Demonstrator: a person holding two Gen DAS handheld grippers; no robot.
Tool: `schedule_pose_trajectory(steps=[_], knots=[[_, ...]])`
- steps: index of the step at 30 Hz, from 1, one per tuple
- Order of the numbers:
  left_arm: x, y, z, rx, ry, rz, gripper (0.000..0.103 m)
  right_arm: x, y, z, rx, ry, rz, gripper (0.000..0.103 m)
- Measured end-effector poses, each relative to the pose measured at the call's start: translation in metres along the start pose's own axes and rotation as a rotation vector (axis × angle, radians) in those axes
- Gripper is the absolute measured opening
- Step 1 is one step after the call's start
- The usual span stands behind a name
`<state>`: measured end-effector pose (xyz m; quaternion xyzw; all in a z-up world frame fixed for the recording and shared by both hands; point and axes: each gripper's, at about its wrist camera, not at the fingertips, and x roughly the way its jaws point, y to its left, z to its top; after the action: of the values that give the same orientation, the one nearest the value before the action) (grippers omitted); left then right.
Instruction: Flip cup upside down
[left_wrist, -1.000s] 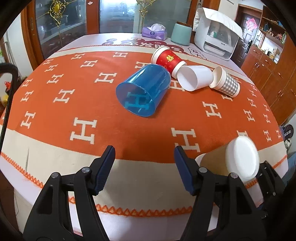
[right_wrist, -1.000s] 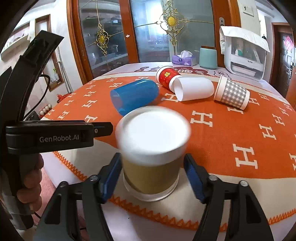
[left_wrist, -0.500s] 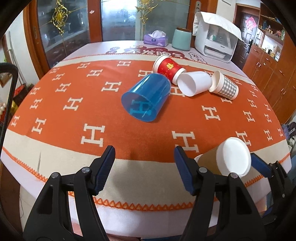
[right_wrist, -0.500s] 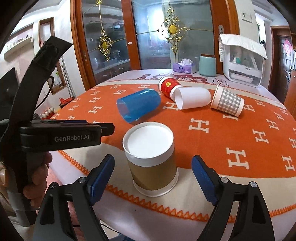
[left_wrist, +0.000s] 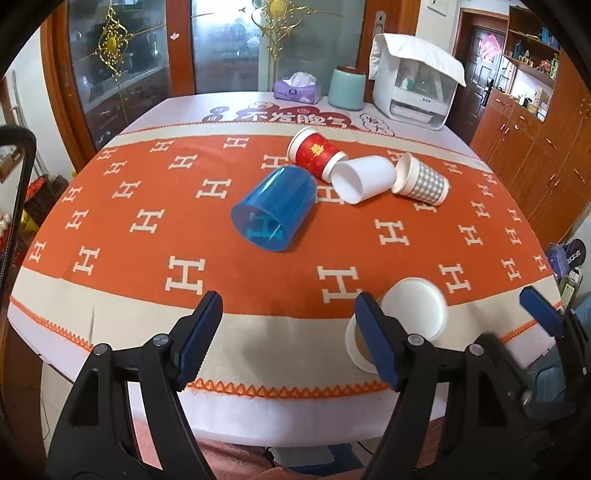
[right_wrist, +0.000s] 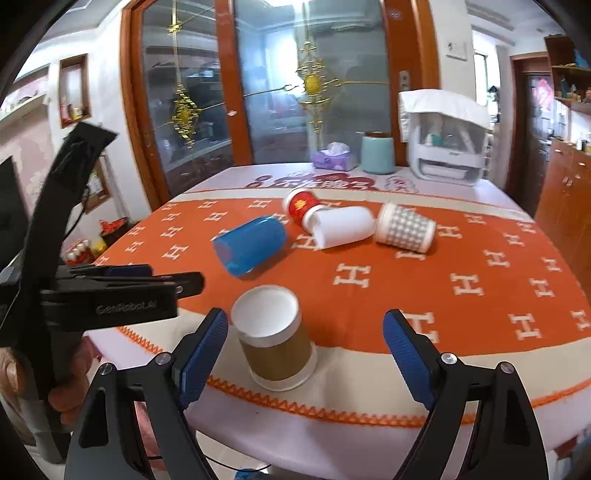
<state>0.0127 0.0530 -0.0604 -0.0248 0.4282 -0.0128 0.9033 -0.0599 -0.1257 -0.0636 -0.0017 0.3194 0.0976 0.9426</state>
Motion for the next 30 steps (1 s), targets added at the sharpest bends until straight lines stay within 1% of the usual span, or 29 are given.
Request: schedule_pose_trajectory(steps=[2, 6, 8, 11, 16, 21, 30], knots=[[-0.008, -0.001, 0.003, 0.001, -0.005, 0.001, 0.072, -0.013, -0.006, 0.010, 0.047, 0.001, -0.012, 0.087], [-0.025, -0.010, 0.008, 0.023, -0.030, -0.010, 0.072, -0.030, -0.019, 0.030, 0.154, 0.015, 0.000, 0.089], [-0.034, -0.015, 0.010, 0.036, -0.044, -0.023, 0.072, -0.035, -0.021, 0.036, 0.175, 0.016, -0.016, 0.090], [-0.044, -0.020, 0.014, 0.042, -0.051, -0.039, 0.073, -0.042, -0.025, 0.044, 0.215, 0.014, -0.013, 0.092], [-0.054, -0.025, 0.020, 0.038, -0.053, -0.066, 0.073, -0.043, -0.023, 0.052, 0.190, 0.013, -0.055, 0.092], [-0.058, -0.030, 0.021, 0.050, -0.061, -0.059, 0.073, -0.044, -0.019, 0.054, 0.175, 0.004, -0.062, 0.092], [-0.055, -0.028, 0.021, 0.049, -0.059, -0.057, 0.073, -0.040, -0.020, 0.055, 0.183, 0.006, -0.061, 0.092]])
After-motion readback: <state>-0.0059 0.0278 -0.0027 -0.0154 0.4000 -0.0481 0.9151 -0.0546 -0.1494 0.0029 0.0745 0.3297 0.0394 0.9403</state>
